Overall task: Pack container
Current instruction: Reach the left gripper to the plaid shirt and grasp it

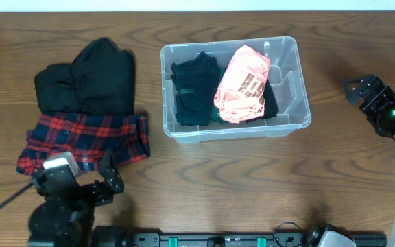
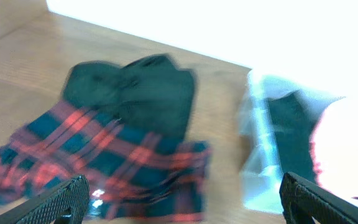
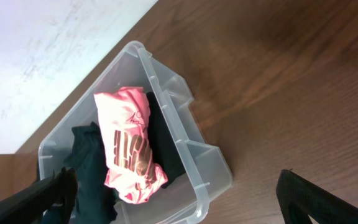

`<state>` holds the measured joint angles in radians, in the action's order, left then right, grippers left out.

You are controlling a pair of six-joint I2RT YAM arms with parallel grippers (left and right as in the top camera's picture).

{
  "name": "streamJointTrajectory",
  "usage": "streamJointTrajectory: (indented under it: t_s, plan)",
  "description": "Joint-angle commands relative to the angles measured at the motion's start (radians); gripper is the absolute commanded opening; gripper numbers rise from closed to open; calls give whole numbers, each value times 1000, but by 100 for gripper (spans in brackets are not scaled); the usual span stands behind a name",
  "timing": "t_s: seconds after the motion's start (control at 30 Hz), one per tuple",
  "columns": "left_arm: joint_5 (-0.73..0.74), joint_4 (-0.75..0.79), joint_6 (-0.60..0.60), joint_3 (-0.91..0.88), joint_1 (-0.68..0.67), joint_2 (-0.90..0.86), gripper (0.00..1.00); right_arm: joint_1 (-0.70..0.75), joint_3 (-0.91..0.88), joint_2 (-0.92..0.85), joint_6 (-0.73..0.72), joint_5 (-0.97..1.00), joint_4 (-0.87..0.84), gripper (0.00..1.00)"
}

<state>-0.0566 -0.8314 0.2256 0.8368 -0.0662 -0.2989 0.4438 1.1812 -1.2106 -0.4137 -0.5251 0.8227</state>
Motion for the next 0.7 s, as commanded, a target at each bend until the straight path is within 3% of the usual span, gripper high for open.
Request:
streamJointTrajectory:
  t_s: [0.0,0.1,0.2,0.33,0.5,0.67]
  plan:
    - [120,6,12,104,4,-75,98,8,2,0,-8,-13,1,99]
    - [32,-2,8,151,4,-107,98,8,2,0,-8,-13,1,99]
    - [-195,-116,204,209,4,-184,98,8,2,0,-8,-13,1,99]
    - [-277,-230,303,266,5,-352,98,8,2,0,-8,-13,1,99]
    - [-277,-236,373,277,73,-555,98,8,2,0,-8,-13,1,99]
    - [-85,-199,356,277,300,-726,98,8,2,0,-8,-13,1,99]
